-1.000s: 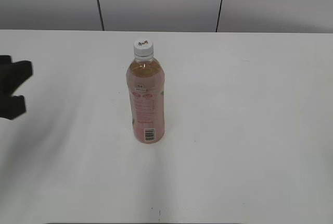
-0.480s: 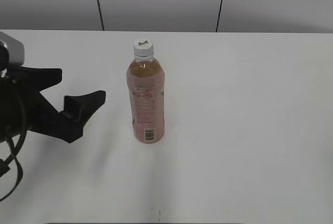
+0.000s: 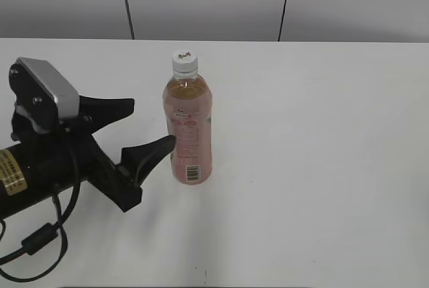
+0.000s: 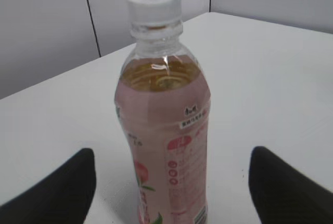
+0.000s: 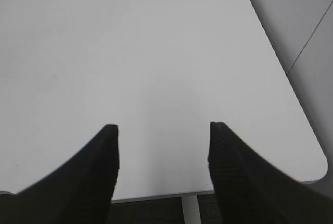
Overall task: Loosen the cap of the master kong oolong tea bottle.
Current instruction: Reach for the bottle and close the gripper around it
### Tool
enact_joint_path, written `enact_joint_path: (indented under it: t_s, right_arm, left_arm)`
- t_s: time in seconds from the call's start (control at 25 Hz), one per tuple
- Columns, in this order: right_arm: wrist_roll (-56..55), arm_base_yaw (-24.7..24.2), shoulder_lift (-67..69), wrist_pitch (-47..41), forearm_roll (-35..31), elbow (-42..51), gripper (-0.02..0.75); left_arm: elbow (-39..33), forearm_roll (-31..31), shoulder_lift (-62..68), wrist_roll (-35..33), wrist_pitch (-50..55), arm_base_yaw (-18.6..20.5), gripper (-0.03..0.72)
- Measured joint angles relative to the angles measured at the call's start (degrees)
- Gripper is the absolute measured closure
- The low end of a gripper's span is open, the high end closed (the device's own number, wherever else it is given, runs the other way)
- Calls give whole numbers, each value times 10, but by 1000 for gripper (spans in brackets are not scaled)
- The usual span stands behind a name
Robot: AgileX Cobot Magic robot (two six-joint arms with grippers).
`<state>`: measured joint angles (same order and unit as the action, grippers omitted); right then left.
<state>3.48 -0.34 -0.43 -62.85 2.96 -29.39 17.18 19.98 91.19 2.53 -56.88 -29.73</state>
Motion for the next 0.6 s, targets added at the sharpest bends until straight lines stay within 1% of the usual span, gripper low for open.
enact_joint_path:
  t_s: [0.16,0.32,0.44,0.6]
  right_arm:
    - [0,0,0,0,0,0,318]
    - [0,0,0,0,0,0,318]
    - [0,0,0,0,0,0,318]
    - [0,0,0,0,0,0,318]
  left_arm:
    - [0,-1,23,0,-41,0,157]
    - [0,-22,29,0,-57,0,185]
    - [0,-30,38,0,-70,0,192]
    - [10,-7,78,0,-80,0,192]
